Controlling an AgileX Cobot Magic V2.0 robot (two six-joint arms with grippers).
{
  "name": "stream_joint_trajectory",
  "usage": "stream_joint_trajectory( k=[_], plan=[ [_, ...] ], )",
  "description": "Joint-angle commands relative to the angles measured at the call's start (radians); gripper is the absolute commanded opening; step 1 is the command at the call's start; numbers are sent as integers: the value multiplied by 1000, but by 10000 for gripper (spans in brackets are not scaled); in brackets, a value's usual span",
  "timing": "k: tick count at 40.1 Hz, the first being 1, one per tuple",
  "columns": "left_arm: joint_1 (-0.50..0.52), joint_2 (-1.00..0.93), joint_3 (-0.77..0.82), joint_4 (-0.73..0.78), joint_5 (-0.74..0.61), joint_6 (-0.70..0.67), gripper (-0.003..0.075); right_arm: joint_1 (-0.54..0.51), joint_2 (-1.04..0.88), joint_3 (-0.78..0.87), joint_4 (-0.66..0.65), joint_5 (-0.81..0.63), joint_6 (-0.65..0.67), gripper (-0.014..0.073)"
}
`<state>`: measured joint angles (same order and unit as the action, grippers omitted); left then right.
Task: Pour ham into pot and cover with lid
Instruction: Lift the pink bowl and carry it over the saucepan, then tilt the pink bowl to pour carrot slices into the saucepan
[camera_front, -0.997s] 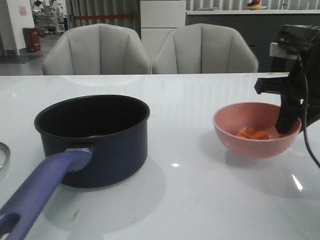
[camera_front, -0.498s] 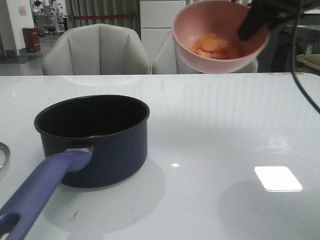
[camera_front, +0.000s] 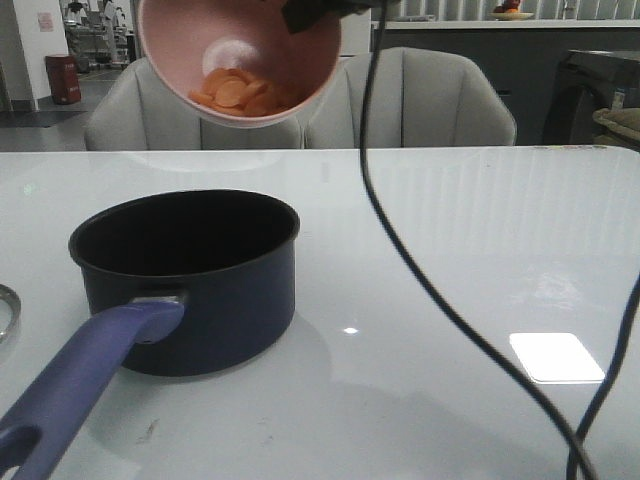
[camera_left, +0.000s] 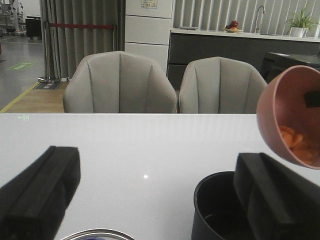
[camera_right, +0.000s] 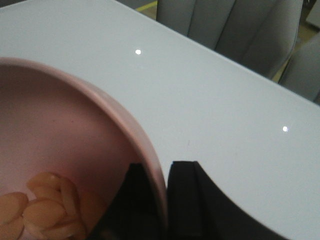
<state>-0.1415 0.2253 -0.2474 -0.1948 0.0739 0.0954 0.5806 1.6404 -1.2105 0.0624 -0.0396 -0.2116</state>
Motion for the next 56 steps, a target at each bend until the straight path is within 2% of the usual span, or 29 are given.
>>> stream_joint_trajectory(
  k=[1,10,17,22,25,39,43,46,50,56],
  plan=[
    [-6,10,-26,-9,-80,-3,659,19,-8,-39,-19,-232,-85,139],
    [-6,10,-26,-9,-80,-3,659,52,69,-18,-19,-525,-234,139],
    [-6,10,-26,-9,-80,-3,659,58,146,62,-75,-957,-282,139],
    [-6,10,-26,-9,-80,-3,659,58,195,109,-177,-1260,-295,139],
    [-6,10,-26,-9,-80,-3,659,58,211,113,-215,-1260,-300,139],
    [-6,10,-26,-9,-80,-3,659,57,256,113,-212,-1261,-410,139],
    [-6,10,-26,-9,-80,-3,659,57,254,113,-142,-1260,-361,139],
    [-6,10,-26,-9,-80,-3,659,57,244,112,-7,-1229,-242,139],
    [-6,10,-26,-9,-80,-3,659,57,205,107,178,-1054,-145,139],
    [-6,10,-26,-9,-80,-3,659,44,104,53,363,-623,-168,139]
  ],
)
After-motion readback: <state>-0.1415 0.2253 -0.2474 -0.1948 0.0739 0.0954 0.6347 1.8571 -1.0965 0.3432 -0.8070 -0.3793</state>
